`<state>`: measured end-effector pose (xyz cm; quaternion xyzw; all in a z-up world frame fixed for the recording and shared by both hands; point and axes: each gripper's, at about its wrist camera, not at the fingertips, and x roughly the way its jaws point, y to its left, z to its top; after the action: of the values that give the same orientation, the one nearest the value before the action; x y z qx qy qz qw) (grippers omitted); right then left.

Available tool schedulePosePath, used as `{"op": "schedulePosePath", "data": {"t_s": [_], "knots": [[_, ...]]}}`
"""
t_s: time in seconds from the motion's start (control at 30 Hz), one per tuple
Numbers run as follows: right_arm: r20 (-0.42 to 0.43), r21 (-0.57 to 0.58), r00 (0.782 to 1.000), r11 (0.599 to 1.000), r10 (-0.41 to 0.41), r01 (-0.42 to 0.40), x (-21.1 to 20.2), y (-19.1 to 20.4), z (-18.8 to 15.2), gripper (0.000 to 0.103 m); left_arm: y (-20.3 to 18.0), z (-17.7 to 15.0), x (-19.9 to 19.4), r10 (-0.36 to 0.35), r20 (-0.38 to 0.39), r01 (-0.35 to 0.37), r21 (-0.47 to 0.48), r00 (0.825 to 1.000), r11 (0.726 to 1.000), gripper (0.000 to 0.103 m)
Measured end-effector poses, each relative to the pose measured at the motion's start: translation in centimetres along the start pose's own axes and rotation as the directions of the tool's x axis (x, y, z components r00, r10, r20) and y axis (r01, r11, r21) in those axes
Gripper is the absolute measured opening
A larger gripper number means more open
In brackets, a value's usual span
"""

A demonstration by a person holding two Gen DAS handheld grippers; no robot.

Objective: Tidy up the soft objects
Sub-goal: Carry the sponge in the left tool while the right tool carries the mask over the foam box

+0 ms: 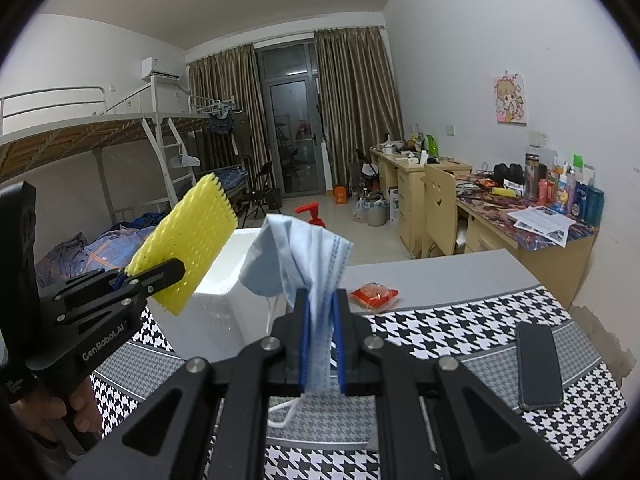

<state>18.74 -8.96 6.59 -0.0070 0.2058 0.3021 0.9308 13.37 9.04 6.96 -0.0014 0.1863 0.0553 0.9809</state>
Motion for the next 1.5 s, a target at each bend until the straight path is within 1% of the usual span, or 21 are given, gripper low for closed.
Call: {"op": "schedulePosePath", "data": {"t_s": [0.27,0.43,0.63,0.73,0.87,1.13,1.3,1.5], "knots": [[0.0,-0.015,1.0,1.0,0.004,-0.004,0.4,0.6,0.9,0.014,0.3,1.1,0.1,0.019,0.016,-0.02,0.007,1.0,1.0,0.012],[0.005,-0.032,1.0,0.999,0.011,-0.01,0.5,1.2,1.4,0.014,1.1,2.0,0.2,0.034,0.024,-0.033,-0.002,0.999,0.999,0.012],[0.018,-0.045,1.0,0.999,0.02,-0.019,0.9,1.9,2.5,0.014,1.8,2.5,0.4,0.063,0.031,-0.062,-0.017,0.998,0.998,0.012],[0.014,-0.047,0.999,0.998,0.04,-0.04,1.2,2.2,2.8,0.014,2.2,2.6,0.5,0.076,0.031,-0.076,-0.018,0.997,0.997,0.012],[0.011,-0.059,0.999,0.997,0.048,-0.047,1.8,2.5,3.2,0.014,2.6,3.0,0.8,0.099,0.033,-0.099,-0.023,0.995,0.995,0.012],[-0.001,-0.064,0.998,0.996,0.062,-0.062,2.5,3.2,4.4,0.014,3.5,3.1,1.5,0.112,0.013,-0.111,-0.042,0.994,0.993,0.012],[-0.003,-0.07,0.998,0.995,0.068,-0.068,3.1,3.8,5.0,0.014,3.9,3.2,1.9,0.141,0.01,-0.141,-0.036,0.99,0.989,0.012],[-0.002,-0.081,0.998,0.995,0.063,-0.063,3.9,4.3,5.8,0.014,4.8,3.1,2.6,0.159,-0.008,-0.159,-0.037,0.987,0.987,0.012]]}}
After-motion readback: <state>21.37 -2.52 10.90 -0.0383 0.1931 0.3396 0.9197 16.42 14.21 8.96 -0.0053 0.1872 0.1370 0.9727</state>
